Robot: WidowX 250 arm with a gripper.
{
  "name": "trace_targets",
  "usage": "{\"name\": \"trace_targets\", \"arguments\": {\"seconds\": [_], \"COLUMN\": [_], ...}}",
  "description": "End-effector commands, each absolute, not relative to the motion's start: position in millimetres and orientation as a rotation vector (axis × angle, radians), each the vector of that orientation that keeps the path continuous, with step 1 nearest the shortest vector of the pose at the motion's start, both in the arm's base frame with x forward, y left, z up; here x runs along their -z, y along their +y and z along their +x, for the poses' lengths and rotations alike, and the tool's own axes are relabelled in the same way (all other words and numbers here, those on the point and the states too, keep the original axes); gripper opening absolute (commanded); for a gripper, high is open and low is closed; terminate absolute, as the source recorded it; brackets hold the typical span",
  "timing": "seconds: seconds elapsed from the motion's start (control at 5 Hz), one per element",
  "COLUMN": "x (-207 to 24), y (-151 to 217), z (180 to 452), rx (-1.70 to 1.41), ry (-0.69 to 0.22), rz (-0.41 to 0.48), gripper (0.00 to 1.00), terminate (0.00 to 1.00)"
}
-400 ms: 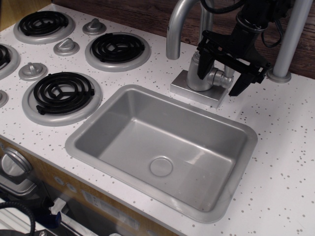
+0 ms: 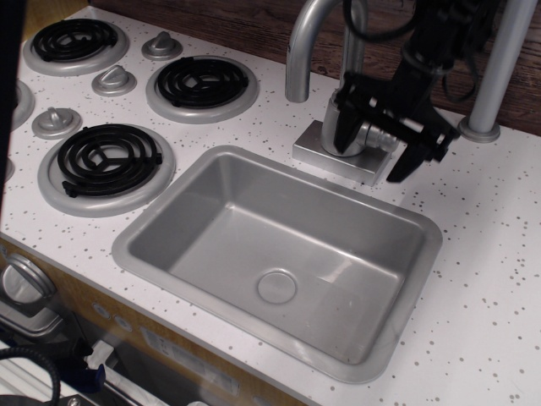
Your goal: Lever vertical to front
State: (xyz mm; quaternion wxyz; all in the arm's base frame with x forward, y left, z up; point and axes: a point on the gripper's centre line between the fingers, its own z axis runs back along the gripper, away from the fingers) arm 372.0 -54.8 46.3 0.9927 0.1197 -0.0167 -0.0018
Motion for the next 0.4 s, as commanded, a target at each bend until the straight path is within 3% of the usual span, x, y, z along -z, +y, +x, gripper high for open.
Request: {"name": "trace_targets", "arguments": {"seconds": [0.0,0.2], "x": [-76.7,-83.7], "y": [-53.0,-49.7], "z": [386.0,394.0], "rx": [0.019,0.035], "ry": [-0.252,-0.325], "rz": [0.224,0.248], "gripper": [1.0,1.0], "terminate": [0.0,0.0]}}
